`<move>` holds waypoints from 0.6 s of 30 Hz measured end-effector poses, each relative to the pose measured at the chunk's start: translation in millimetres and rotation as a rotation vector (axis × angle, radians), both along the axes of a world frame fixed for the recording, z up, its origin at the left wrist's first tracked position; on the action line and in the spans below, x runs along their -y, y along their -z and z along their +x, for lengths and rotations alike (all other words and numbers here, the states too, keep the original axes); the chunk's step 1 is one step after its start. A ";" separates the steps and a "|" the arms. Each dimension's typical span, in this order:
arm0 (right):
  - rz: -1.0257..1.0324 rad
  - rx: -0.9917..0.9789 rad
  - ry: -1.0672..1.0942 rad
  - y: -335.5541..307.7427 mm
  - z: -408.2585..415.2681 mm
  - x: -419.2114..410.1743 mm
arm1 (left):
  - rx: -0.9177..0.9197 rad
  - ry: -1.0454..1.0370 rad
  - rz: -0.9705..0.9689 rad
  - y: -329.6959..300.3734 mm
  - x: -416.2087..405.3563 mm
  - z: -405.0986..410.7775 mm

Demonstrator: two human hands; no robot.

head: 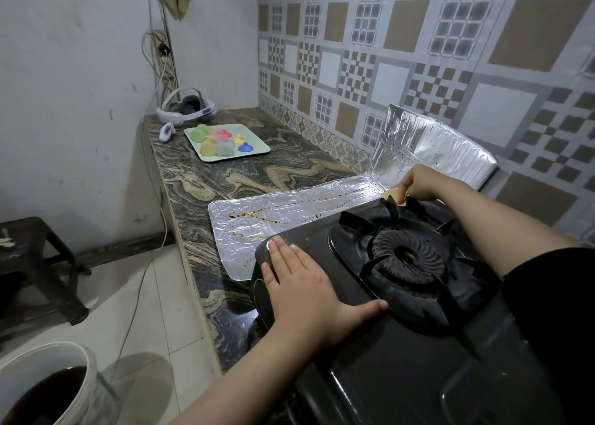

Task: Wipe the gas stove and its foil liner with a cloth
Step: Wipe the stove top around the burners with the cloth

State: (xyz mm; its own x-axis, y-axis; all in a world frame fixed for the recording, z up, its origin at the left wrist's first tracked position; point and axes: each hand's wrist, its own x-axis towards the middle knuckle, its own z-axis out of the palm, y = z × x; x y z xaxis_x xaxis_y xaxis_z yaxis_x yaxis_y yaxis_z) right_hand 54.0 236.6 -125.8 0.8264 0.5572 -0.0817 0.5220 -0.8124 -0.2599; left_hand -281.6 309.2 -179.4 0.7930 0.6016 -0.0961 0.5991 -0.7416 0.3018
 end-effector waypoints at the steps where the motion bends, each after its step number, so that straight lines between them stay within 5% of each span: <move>1: 0.000 0.002 0.004 -0.1 -1.5 0.7 | -0.001 0.002 0.002 -0.2 0.3 0.0; 18: -0.202 -0.099 0.163 -27.9 -56.9 86.4 | 0.045 0.022 -0.028 -3.3 -0.2 -1.2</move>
State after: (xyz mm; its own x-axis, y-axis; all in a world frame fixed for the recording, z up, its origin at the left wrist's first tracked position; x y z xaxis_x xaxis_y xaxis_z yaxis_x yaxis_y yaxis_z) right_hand -2.9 150.2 -97.9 0.8865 0.3815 -0.2620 0.3602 -0.9242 -0.1273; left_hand -282.8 309.4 -176.1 0.8096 0.5819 -0.0767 0.5685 -0.7450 0.3491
